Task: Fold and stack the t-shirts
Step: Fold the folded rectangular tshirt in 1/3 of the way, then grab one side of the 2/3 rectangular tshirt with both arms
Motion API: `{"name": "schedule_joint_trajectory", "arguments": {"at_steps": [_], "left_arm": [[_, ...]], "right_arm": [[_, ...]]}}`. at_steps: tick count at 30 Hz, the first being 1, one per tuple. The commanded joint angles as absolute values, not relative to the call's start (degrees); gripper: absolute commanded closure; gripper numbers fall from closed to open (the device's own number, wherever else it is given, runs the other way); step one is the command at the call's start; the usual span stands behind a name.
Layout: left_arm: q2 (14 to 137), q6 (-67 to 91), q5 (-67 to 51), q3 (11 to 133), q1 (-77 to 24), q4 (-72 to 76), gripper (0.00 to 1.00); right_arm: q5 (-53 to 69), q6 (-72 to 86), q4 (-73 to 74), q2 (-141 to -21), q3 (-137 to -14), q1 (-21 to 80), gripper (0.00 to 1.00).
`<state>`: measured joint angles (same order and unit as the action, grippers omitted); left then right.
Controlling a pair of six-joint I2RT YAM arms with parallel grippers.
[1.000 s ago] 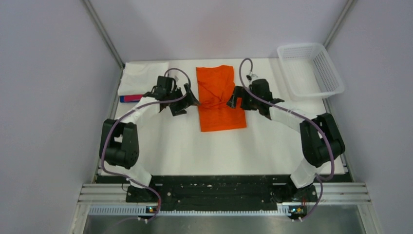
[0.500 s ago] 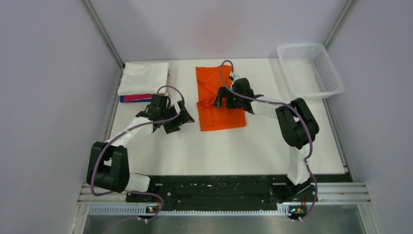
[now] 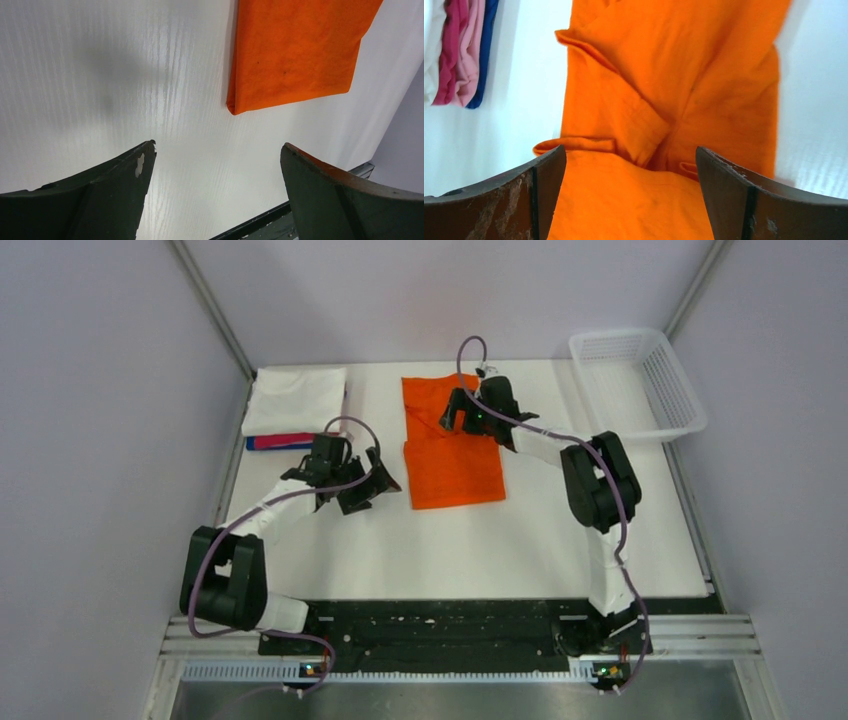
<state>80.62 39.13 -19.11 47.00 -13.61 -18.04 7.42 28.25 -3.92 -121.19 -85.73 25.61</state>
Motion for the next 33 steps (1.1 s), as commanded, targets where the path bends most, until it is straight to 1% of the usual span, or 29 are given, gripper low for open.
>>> {"name": "schedule_joint_trajectory", "arguments": {"at_steps": [1,3,4,8,10,13,15,20,21,22,24,26,27,33], "left_arm": [[83.8,40.7,-21.8,48.5,-16.3,-13.1,0.01],[86.4,41.4,-21.6,49.4,-18.4,-12.0,0.01],[87.6,41.7,-21.6,49.7,-19.7,-11.6,0.04],[92.9,42.3,-22.1,51.8,-22.2,-10.5,0.12],[95.2,42.4,-21.8,52.9,-23.0,-10.0,0.20],[98.5,42.6,-21.3,54.6,-24.0,-10.0,0.32],[100.0,42.7,-21.0,55.1,-24.2,-10.1,0.41],[101.5,42.6,-19.7,55.1,-24.3,-11.0,0.58],[101.6,42.7,-19.7,54.9,-24.3,-11.0,0.64],[101.7,42.8,-19.7,54.8,-24.2,-10.9,0.68],[101.8,42.9,-19.7,54.8,-24.3,-11.0,0.84],[101.6,42.7,-19.3,54.8,-24.3,-11.7,0.97],[101.4,42.6,-19.0,54.8,-24.3,-12.1,1.00],[100.0,42.4,-18.3,53.8,-24.4,-12.0,1.00]], "right_arm": [[3.9,28.3,-4.9,-110.3,-77.7,24.8,0.01],[2.8,29.1,-5.8,-103.3,-70.7,23.7,0.01],[2.8,29.9,-6.4,-100.5,-65.5,23.0,0.01],[4.5,32.9,-9.1,-90.3,-51.1,19.6,0.02],[4.8,33.5,-9.1,-86.5,-45.8,18.9,0.04],[5.6,33.6,-8.9,-84.1,-41.3,18.8,0.08],[6.5,33.8,-8.7,-84.3,-40.7,18.7,0.15],[10.5,35.1,-10.2,-87.3,-40.5,18.8,0.36],[10.9,35.5,-10.5,-87.7,-40.4,18.8,0.39],[11.4,35.7,-11.0,-88.2,-40.2,18.8,0.42],[12.4,36.2,-11.6,-89.3,-39.9,18.8,0.47],[13.5,36.4,-11.5,-90.1,-39.6,18.9,0.51],[13.7,36.4,-11.4,-90.3,-39.3,19.0,0.51],[12.6,36.2,-9.7,-90.3,-37.7,19.9,0.52]]}}
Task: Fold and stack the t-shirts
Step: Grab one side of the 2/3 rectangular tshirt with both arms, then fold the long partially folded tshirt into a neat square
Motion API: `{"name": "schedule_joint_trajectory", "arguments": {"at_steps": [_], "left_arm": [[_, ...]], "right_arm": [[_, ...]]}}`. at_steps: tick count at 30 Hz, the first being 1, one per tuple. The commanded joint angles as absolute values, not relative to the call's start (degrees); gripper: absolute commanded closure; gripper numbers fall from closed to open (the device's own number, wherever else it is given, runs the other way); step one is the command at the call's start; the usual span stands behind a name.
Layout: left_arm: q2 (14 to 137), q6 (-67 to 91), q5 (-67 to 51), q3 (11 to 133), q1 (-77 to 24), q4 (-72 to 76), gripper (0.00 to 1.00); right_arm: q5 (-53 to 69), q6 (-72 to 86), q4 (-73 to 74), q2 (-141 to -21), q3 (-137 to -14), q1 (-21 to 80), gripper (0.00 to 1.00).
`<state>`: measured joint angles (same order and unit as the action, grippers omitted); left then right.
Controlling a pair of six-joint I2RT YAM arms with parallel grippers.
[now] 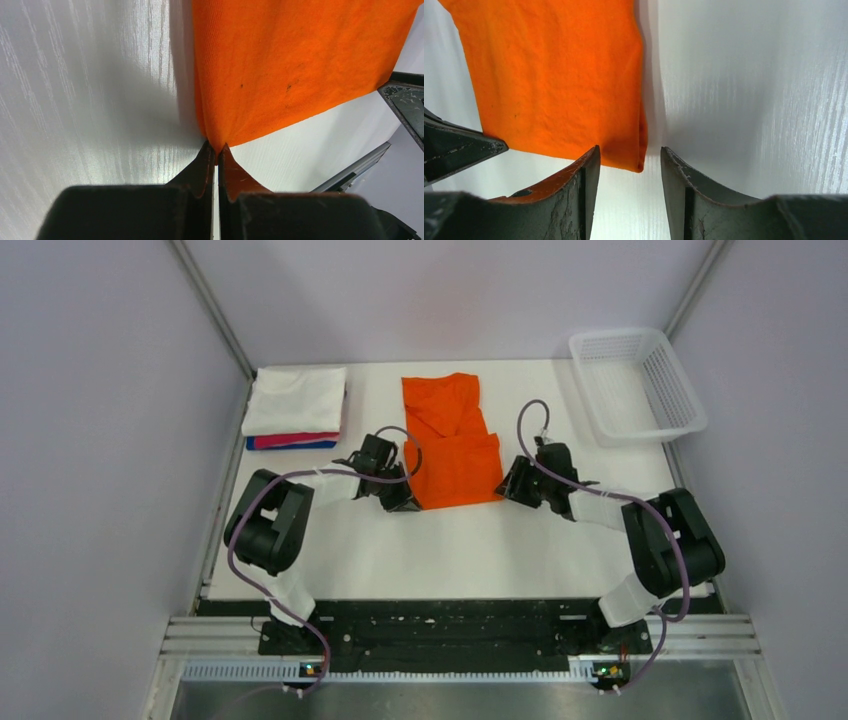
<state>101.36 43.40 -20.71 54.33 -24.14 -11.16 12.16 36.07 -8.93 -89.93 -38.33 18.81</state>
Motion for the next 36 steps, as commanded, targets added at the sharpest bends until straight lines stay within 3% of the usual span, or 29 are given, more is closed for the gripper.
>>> {"name": "schedule_joint_trajectory", "arguments": {"at_steps": [1,5,9,13,18,23,27,33,36], "left_arm": [[99.9,42.3,-18.3,53.7,-24.4,-12.0,1.00],[99.7,42.2,-18.1,53.5,-24.5,-11.7,1.00],[98.5,42.2,-17.9,52.9,-24.6,-12.2,1.00],[91.9,41.7,-15.9,49.3,-26.1,-14.6,1.00],[76.0,41.6,-14.2,41.8,-28.0,-21.3,1.00],[56.1,41.7,-14.9,39.0,-29.8,-30.1,1.00],[45.4,41.7,-11.3,40.1,-29.8,-31.7,1.00],[50.8,41.2,-2.5,46.1,-28.1,-29.4,1.00],[56.4,39.6,-3.9,48.5,-24.9,-22.8,1.00]], "right_arm": [[12.5,36.1,-9.7,-90.5,-37.6,20.2,0.53],[13.1,36.5,-10.8,-92.6,-37.8,20.8,0.65],[12.5,36.3,-11.1,-92.7,-38.2,22.5,1.00],[13.1,36.3,-8.2,-88.5,-36.9,24.4,1.00],[13.7,36.4,2.9,-73.2,-32.0,28.4,1.00],[22.3,36.8,12.0,-55.3,-29.9,29.8,1.00],[27.6,37.5,12.4,-49.8,-33.1,29.8,1.00],[30.5,38.3,5.1,-55.9,-39.9,26.7,1.00],[33.8,40.0,-1.0,-61.4,-42.0,23.1,1.00]]}}
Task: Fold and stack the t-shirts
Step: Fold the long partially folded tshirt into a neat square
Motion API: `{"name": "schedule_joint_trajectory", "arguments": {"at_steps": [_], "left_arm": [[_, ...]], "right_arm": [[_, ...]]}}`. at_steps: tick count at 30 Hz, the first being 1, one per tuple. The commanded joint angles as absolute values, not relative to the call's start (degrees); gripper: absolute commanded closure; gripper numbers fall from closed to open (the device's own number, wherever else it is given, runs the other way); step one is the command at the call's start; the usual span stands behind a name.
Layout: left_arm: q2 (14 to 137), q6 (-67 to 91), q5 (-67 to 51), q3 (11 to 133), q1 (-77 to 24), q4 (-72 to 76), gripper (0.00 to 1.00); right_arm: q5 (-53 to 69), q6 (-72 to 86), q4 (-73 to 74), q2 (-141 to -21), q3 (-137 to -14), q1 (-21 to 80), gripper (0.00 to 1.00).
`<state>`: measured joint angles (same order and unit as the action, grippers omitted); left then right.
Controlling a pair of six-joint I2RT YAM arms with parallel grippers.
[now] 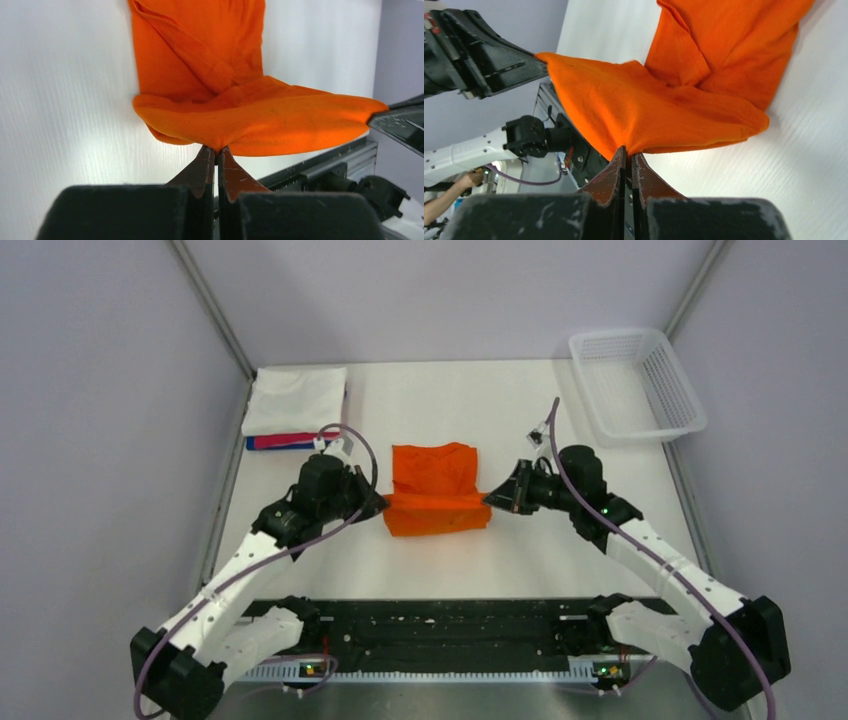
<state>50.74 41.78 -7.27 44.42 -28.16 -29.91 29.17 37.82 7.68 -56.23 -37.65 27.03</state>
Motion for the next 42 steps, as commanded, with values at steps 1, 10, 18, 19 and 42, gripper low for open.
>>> {"name": "schedule_joint_trajectory", "arguments": {"at_steps": [1,10,18,19,42], "left_arm": [[58.7,39.1,-5.2,49.7,-23.5,-21.4,1.00],[77.6,36.5,-13.3,60.3,-13.3,-14.9,1.00],[91.8,35.5,-18.5,69.1,-8.5,-14.1,1.00],[93.8,35.5,-19.2,70.3,-8.0,-14.1,1.00],[113.2,35.7,-22.3,92.9,-7.2,-18.9,0.01]], "right_arm": [[35.1,40.9,-3.4,-63.3,-42.5,21.6,1.00],[43.9,52.2,-27.3,-80.9,-46.1,16.0,1.00],[44.6,53.9,-32.3,-96.2,-52.6,12.5,1.00],[44.7,54.1,-33.2,-98.3,-53.5,12.1,1.00],[28.9,40.9,-14.9,-112.7,-70.5,7.9,0.08]]}}
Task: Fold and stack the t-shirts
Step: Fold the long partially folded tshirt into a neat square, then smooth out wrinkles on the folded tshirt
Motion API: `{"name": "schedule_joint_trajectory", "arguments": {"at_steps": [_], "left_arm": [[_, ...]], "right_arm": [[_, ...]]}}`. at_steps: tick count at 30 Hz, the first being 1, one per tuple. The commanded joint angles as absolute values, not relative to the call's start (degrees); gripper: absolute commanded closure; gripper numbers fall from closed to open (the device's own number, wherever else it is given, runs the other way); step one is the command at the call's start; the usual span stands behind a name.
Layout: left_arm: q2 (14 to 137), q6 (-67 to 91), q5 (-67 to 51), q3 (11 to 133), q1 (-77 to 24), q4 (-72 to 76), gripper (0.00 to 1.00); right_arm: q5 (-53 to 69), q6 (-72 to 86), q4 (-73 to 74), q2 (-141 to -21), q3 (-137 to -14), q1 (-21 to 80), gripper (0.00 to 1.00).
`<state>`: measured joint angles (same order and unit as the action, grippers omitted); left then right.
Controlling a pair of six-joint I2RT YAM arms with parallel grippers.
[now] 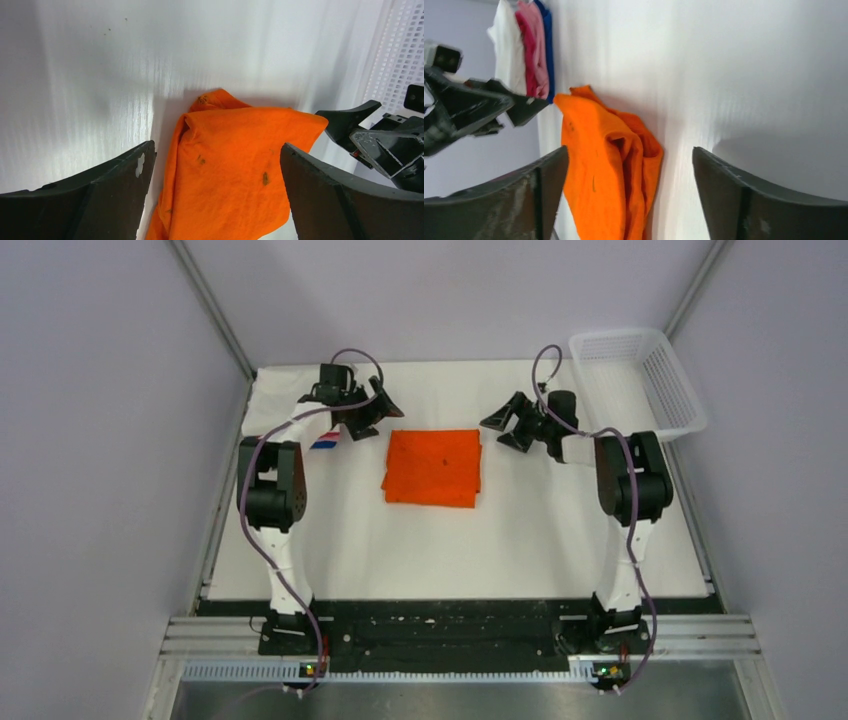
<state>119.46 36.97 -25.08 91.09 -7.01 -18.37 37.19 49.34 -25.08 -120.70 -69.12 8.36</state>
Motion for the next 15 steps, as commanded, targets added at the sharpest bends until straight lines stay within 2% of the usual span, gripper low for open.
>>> {"name": "schedule_joint_trajectory", "arguments": {"at_steps": [1,5,9,15], "left_arm": [[110.4,35.5,-21.3,91.0,-7.7,-19.0,0.01],[102.4,34.8,-19.7,82.6,-10.9,-18.7,0.01],[97.5,37.2,-22.4,71.5,-13.7,-13.6,0.01],[101.2,40.9,-24.5,65.5,-16.0,-9.1,0.01]], "right_arm": [[26.8,40.1,-13.6,-110.3,-69.0,8.0,0.02],[24.9,38.3,-12.3,-99.3,-60.5,11.5,0.01],[31.5,43.1,-23.4,-91.7,-50.9,18.8,0.01],[39.2,51.8,-39.5,-97.8,-44.8,25.8,0.01]]}}
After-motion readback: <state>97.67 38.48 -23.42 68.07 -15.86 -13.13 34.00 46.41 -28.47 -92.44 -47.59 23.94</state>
